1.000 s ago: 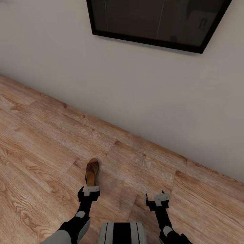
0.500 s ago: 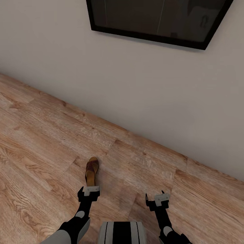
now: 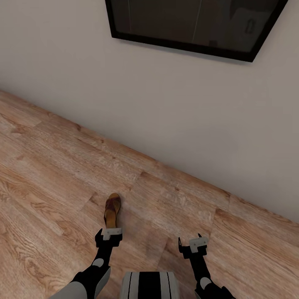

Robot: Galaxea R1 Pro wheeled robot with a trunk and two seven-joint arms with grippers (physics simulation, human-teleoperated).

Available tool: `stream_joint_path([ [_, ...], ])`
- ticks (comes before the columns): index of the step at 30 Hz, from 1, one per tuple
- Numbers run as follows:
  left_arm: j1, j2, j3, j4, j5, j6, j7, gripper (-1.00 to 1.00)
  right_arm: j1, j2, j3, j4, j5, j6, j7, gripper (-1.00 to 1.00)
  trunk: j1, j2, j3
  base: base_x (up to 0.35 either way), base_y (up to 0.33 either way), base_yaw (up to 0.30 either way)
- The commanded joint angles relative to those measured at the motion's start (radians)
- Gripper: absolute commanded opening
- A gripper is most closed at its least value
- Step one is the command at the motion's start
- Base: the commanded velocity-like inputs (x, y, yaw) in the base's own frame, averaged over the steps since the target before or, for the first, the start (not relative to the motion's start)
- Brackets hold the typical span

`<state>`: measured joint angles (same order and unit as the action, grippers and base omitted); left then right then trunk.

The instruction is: Pick up the two gym shoes and the two sandals from the corridor floor and place them onto the hallstand (shoe rack) in the corridor, making sure they are on the rack and not on the floor. Arrange them so the two gym shoes are next to each other and the two sandals are next to each other.

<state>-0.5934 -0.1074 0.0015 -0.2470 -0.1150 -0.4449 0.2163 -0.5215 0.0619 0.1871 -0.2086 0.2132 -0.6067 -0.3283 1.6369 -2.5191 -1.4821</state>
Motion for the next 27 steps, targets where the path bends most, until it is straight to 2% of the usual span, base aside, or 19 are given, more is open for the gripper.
stream_joint_path([
  [1,0.000,0.000,0.000,0.000,0.000,0.000,0.000,1.00,0.000,0.000,0.000,0.000,0.000,0.000,0.000,1.00,0.000,0.000,0.000,0.028,0.000,0.000],
  [27,0.001,0.001,0.000,-0.003,0.000,-0.001,0.000,1.00,0.000,0.000,0.000,0.000,0.000,-0.001,0.000,1.00,0.000,0.000,0.000,0.005,0.019,0.000],
])
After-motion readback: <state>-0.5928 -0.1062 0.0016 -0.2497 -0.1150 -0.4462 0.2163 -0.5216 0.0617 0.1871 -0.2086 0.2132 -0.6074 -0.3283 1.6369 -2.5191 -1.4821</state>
